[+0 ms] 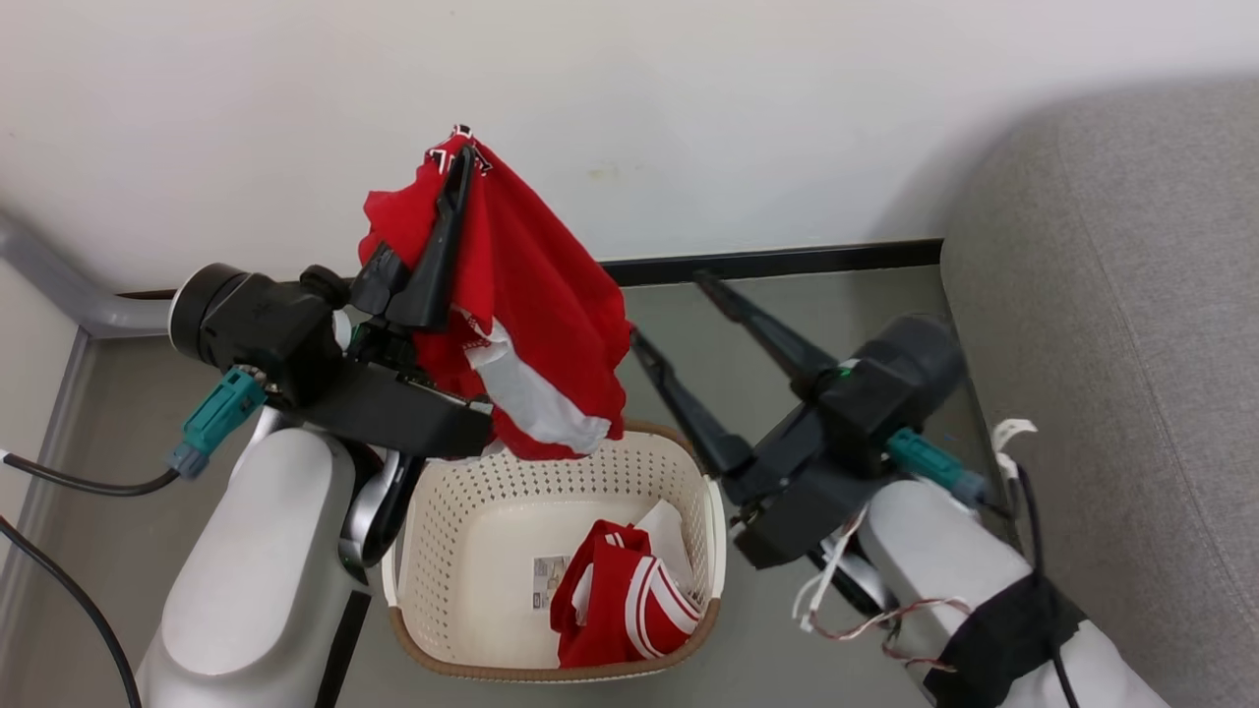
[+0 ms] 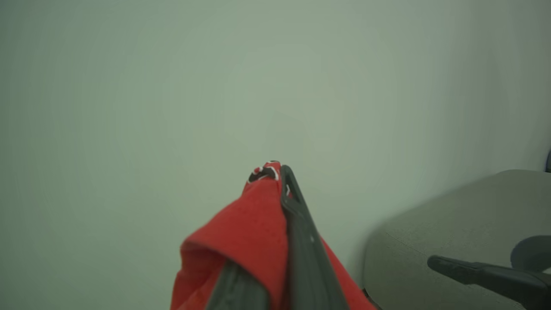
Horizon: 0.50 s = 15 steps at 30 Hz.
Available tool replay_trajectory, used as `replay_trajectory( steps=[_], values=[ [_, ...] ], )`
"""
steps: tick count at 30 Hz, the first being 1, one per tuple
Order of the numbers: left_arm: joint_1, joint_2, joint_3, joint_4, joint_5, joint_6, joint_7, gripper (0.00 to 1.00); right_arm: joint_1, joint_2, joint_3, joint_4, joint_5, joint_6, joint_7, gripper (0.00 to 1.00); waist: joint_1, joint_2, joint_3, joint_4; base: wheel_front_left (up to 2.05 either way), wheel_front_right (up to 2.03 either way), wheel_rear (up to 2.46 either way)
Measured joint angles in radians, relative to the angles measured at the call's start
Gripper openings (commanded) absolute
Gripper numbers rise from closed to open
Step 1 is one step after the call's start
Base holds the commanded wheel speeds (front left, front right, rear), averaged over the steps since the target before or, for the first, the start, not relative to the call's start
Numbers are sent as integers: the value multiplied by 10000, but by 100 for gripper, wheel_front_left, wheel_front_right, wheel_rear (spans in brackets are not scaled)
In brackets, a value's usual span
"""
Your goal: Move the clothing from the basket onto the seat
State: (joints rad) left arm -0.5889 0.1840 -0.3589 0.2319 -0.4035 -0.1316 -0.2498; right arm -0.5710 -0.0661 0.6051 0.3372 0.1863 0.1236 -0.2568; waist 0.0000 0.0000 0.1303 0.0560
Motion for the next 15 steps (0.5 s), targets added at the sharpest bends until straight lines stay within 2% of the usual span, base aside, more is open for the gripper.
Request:
replay_trajectory(
  steps=[10,15],
  values=[
    [-276,-165,-372,-568,-31,0,-2,0,-911,-35,1885,487,890,0,0,100,1,0,158,319,0,0,0],
    [-415,-213,-523,-683,-86,0,-2,0,-1279,-36,2359,848,1057,0,0,100,0,1,229,493,0,0,0]
  ],
)
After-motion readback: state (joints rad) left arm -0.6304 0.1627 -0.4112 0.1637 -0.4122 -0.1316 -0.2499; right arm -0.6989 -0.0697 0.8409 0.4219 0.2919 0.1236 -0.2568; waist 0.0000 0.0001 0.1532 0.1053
